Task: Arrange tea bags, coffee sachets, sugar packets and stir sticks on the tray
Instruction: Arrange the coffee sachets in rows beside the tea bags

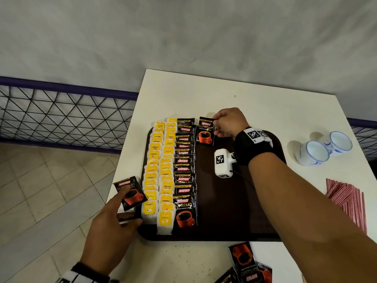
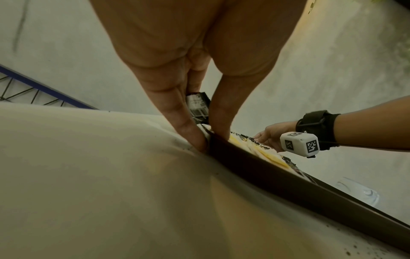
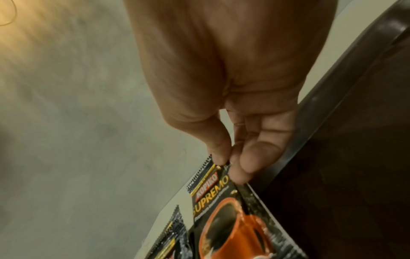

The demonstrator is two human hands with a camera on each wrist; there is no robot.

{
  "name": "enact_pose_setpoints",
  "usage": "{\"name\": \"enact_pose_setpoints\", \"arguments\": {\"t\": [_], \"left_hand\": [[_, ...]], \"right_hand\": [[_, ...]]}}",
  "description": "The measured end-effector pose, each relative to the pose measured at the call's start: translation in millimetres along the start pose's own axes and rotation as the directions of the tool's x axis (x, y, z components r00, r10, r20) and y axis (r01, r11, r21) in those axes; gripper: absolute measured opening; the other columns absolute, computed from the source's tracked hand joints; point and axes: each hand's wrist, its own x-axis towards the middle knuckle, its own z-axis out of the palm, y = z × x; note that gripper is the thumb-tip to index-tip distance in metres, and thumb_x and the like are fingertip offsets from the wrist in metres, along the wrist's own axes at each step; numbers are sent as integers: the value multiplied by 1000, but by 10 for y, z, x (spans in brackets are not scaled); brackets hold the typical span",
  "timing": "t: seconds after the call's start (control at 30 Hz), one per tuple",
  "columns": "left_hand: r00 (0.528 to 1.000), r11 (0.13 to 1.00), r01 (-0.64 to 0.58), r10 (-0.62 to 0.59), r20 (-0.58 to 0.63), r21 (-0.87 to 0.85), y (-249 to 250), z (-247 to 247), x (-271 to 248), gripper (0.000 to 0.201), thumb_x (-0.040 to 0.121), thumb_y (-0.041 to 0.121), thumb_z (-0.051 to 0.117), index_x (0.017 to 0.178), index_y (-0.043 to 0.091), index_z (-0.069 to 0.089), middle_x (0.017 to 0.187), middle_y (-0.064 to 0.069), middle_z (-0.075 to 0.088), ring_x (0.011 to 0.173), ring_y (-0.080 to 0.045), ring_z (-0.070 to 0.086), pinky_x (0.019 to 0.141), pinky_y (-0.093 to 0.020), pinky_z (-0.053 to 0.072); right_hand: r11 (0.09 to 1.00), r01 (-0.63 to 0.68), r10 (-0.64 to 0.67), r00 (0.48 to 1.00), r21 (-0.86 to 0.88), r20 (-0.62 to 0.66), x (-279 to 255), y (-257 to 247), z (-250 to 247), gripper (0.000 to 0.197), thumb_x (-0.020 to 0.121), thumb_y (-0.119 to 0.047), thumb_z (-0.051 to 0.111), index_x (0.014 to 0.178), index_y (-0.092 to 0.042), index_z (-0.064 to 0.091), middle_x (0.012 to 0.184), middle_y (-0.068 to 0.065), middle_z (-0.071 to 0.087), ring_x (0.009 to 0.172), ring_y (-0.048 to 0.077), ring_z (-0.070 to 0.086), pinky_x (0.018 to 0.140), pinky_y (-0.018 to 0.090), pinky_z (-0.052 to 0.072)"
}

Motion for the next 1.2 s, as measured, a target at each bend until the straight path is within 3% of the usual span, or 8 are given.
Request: {"name": "enact_pose_setpoints", "arguments": {"t": [0.37,0.5,0.67,0.8,0.9,1.0,1.1,1.2], "left_hand": [[992,937,-128,124,34,326,-39,-35,-58,85,79,1,81,148,35,43,132,-3,66,78,11,56,69,-12,41],[986,912,-166,161,44,376,-48,-75,-72,80,83,0,75,147,36,43,138,1,61,86,0,61,80,-26,51],[976,914,-214,211,48,344,-61,-94,-68,69,89,-2,66,145,33,48,131,8,57,90,-7,60,69,-15,45],[974,944,-223,224,22,243,-83,-121,-52,60,93,2,63,140,38,53,132,2,64,103,-24,68,85,-37,54],[974,956,-222,226,-3,194,-115,-141,-23,56,95,5,60,135,44,56,129,-1,68,105,-21,68,89,-50,58],[964,953,-256,264,-32,163,-125,-150,0,50,99,6,55,134,41,59,123,0,71,103,-19,70,81,-46,60],[942,939,-320,330,-60,127,-82,-153,13,47,100,4,52,129,40,62,112,11,74,97,-13,72,70,-30,61],[916,919,-391,393,-76,43,17,-122,47,45,98,-3,52,116,36,67,108,20,74,90,-9,74,64,-21,60]], "right_hand": [[999,25,-26,999,-35,-26,-11,14,56,18,91,0,56,84,-14,66,74,9,69,52,17,68,54,30,59],[997,28,-30,999,-68,-28,9,-12,78,18,92,-2,56,86,-14,67,75,10,71,53,18,69,54,29,60],[994,32,-35,999,-109,-24,22,-50,100,18,93,-4,55,88,-15,69,76,9,71,54,17,69,46,24,56],[994,26,-28,999,-105,-24,39,-51,122,18,93,-4,55,90,-15,70,78,8,71,55,18,70,45,22,54],[996,21,-24,999,-86,-28,52,-32,123,21,92,-3,54,98,-14,71,79,7,71,55,18,71,48,24,56],[998,29,-30,999,-56,-30,40,-13,99,24,92,-2,54,106,-13,69,81,7,69,57,19,72,53,26,59],[999,39,-41,997,-35,-59,-4,10,48,25,91,-4,56,111,-12,69,81,7,70,60,21,73,59,31,62],[991,117,-123,986,-63,-110,-137,-20,16,19,89,-9,60,104,-15,70,82,6,71,56,17,71,51,26,57]]}}
